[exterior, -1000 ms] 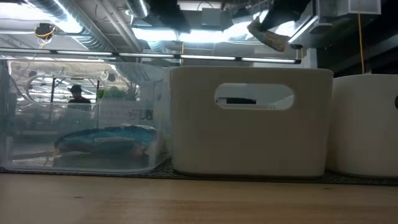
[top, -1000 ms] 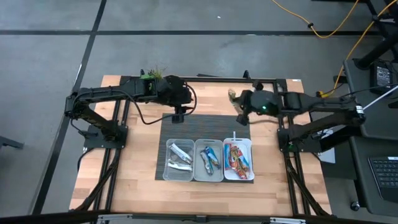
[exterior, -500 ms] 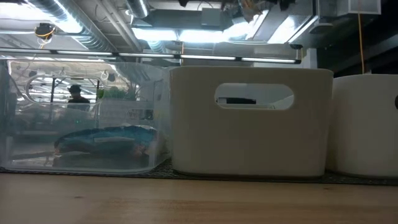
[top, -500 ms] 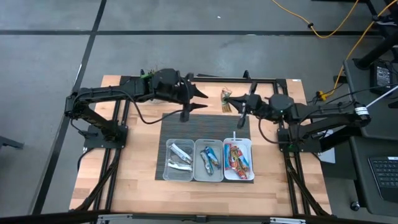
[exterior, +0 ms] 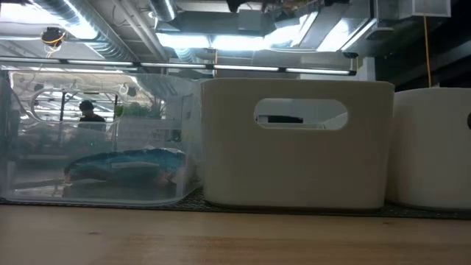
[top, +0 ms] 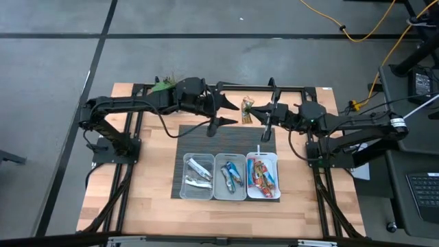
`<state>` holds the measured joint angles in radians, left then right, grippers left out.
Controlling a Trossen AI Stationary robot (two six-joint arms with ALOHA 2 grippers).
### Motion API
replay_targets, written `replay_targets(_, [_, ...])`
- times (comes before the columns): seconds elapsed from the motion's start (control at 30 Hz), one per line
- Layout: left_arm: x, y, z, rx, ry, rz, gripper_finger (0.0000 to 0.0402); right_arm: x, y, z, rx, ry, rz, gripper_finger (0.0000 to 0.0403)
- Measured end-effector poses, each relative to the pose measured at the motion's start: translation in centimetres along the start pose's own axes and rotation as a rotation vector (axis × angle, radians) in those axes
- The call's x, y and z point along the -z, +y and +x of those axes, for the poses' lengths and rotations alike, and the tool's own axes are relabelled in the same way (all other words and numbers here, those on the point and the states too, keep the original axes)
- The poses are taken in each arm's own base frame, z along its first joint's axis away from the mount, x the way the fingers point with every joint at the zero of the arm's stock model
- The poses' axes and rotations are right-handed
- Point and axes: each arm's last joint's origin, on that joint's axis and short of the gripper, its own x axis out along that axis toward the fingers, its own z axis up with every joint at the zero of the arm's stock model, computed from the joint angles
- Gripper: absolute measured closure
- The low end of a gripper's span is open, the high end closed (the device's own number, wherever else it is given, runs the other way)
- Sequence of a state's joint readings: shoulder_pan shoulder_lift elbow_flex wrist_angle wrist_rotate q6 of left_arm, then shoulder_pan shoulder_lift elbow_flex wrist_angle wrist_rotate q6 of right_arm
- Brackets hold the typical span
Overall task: Pick and place Granola Bars by type
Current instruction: Put the yellow granola bar into the transparent bin
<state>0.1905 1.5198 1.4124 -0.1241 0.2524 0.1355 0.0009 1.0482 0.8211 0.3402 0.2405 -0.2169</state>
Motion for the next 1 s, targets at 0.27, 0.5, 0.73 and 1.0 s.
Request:
replay_targets(0.27, [-0.1,0.0,0.9,0.010,-0.051,-0.026,0.0160,0.0,0.1,0.4,-0.010,-0.022,0.004,0.0399])
replay_targets(0.5, [0.0,-0.4,1.4,0.021,-0.061,-0.028,0.0160,-0.4,0.1,0.4,-0.023,-0.072,0.011,0.0400])
replay_targets(0.73, [-0.2,-0.3,1.3,0.003,-0.082,-0.035,0.0160,-0.8,0.1,0.4,-0.026,-0.119,0.021,0.0399])
replay_targets(1.0, [-0.5,-0.3,1.3,0.001,-0.112,-0.039,0.0163,-0.5,0.4,1.1,-0.031,-0.142,0.026,0.0399])
